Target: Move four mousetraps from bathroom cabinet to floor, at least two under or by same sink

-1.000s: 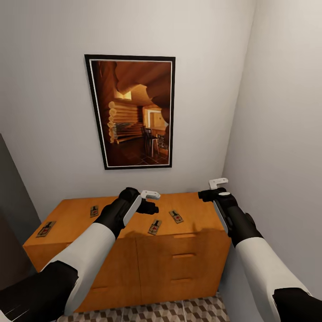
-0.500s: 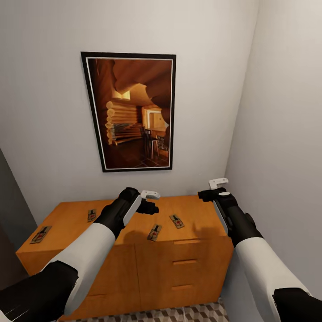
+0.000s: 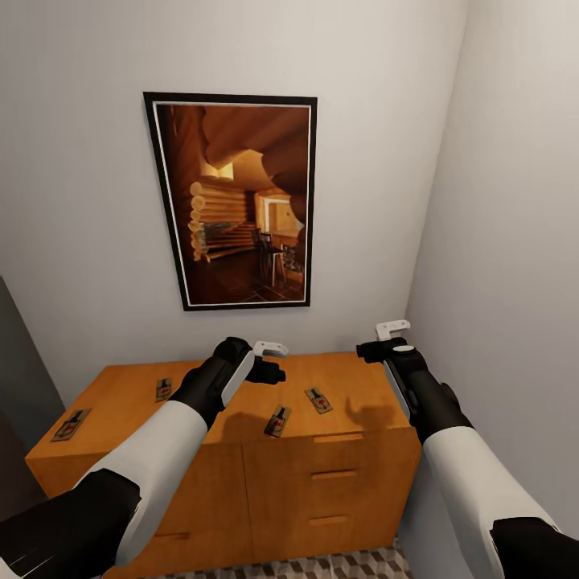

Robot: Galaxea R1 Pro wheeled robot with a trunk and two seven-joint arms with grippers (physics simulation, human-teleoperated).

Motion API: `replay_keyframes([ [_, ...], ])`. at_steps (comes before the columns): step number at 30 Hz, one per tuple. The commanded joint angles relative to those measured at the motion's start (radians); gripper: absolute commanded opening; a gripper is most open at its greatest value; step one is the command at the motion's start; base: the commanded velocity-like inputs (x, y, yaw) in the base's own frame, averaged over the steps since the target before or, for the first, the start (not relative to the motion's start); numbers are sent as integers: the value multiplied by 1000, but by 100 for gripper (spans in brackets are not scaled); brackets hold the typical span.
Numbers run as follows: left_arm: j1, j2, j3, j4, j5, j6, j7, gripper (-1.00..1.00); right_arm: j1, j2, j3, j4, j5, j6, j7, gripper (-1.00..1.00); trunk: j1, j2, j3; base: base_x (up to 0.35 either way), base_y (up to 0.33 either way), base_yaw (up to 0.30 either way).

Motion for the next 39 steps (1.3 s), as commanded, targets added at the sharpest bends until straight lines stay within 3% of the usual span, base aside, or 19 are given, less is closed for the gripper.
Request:
replay_keyframes([
  [1, 0, 0, -1, 0, 6, 3, 4, 100, 0, 0, 2, -1, 7, 6, -1, 100, 0, -1, 0, 3, 0, 0],
  [39, 1, 0, -1, 0, 7, 2, 4, 100, 0, -2, 0, -1, 8, 3, -1, 100, 0, -1, 0, 0, 0, 0],
])
